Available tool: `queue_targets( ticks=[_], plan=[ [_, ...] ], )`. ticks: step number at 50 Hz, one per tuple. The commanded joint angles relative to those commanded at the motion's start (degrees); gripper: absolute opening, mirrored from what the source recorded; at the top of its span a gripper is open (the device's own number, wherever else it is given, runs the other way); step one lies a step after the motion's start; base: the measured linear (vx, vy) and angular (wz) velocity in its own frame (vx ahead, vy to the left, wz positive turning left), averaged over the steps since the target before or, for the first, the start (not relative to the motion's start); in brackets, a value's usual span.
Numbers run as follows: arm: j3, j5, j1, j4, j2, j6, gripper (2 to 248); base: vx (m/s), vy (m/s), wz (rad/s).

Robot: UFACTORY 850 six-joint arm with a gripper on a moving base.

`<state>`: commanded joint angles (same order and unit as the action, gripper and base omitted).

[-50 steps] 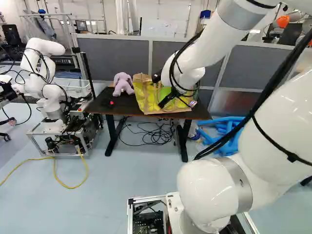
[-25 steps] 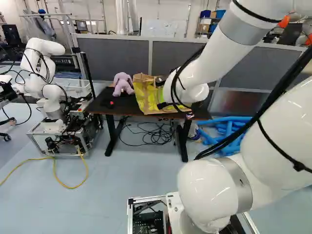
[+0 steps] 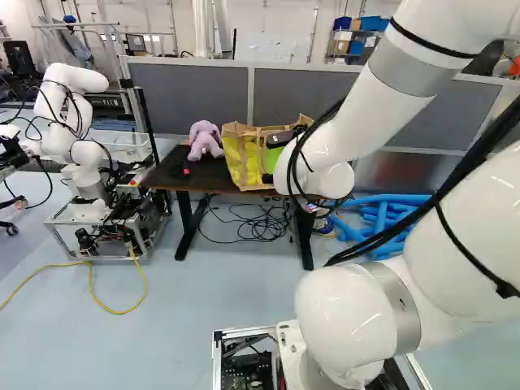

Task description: Pick up the bag on the ground and place it on the table

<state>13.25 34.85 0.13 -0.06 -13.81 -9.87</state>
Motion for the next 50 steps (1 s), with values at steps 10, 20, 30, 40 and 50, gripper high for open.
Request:
queue_targets(
  ticks=[10,20,30,40,50],
  plan=[
    [-2.22,4.08,-0.03,0.02,-0.59,2.66,247,0.0,0.0,0.0],
    [-4.1,7.53,-0.06,0.03,-1.09,4.91,247,0.0,0.0,0.0],
    [-5.63,10.33,-0.09,0.04,-1.49,6.73,247,0.0,0.0,0.0],
    [-6.83,12.53,-0.11,0.05,-1.81,8.17,247,0.0,0.0,0.0],
    [-7.65,14.04,-0.12,0.05,-2.03,9.15,247,0.0,0.0,0.0]
  ],
)
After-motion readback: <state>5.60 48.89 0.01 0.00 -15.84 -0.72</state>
